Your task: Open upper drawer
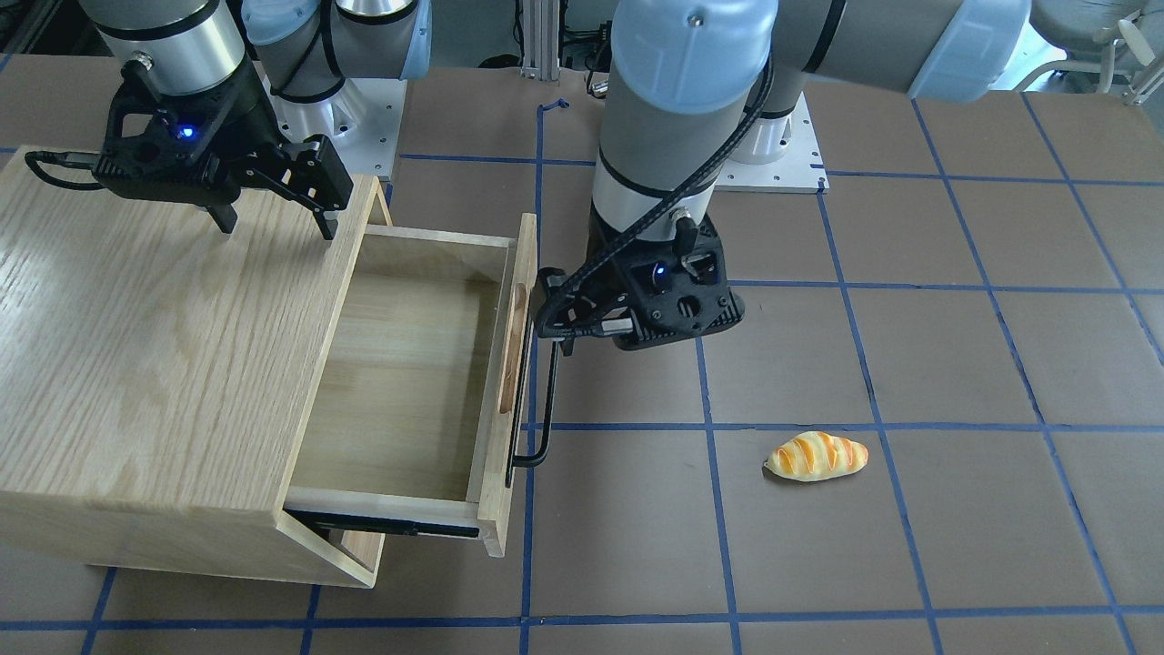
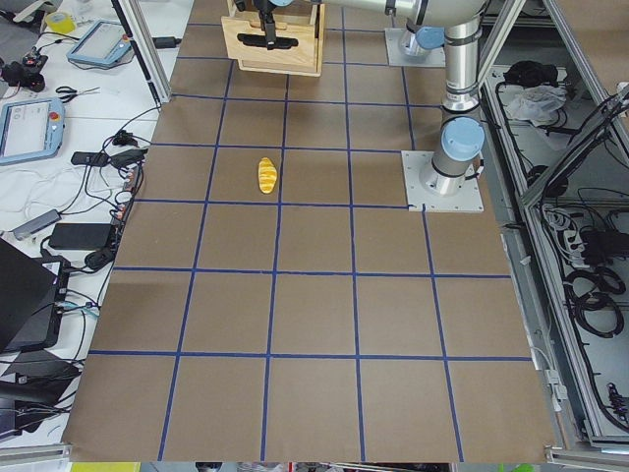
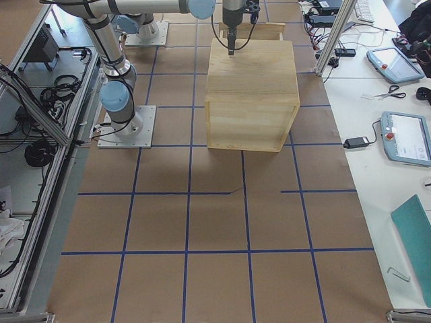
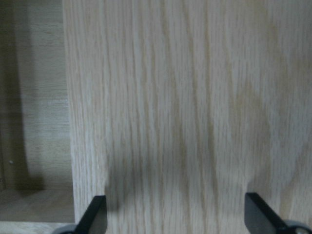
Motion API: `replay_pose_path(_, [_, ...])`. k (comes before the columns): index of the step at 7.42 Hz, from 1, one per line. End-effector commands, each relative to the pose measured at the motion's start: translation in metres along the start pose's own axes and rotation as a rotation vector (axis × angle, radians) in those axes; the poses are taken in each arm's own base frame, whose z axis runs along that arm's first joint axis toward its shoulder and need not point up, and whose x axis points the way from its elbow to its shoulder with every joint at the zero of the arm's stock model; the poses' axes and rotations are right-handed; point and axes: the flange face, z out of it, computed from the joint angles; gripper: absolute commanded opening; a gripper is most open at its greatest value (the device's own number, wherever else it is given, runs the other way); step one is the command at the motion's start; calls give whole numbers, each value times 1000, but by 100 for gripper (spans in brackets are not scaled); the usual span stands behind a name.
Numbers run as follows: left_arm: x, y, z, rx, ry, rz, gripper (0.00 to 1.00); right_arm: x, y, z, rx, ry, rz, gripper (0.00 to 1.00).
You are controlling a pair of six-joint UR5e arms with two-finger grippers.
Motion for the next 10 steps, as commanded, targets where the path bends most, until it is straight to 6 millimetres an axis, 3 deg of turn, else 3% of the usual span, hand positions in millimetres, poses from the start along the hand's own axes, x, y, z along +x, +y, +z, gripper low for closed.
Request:
replay_pose_path(1, [-54, -3, -38, 26, -64, 80, 100, 0, 0, 0, 0, 0, 0, 100])
replay_pose_path(2, [-92, -22, -48, 35, -56, 115, 100, 0, 0, 0, 0, 0, 0, 100])
replay_pose_path(3, [-131, -33, -46, 2, -74, 162, 100, 0, 0, 0, 0, 0, 0, 100])
replay_pose_path(5, [-184, -33, -51, -4, -80, 211, 100, 0, 0, 0, 0, 0, 0, 100])
replay_pose_path(6, [-198, -27, -52, -8, -72, 226, 100, 0, 0, 0, 0, 0, 0, 100])
replay_pose_path(8, [-203, -4, -41, -16, -73, 237, 100, 0, 0, 0, 0, 0, 0, 100])
replay_pose_path(10, [-205, 6, -40, 12, -67, 237, 100, 0, 0, 0, 0, 0, 0, 100])
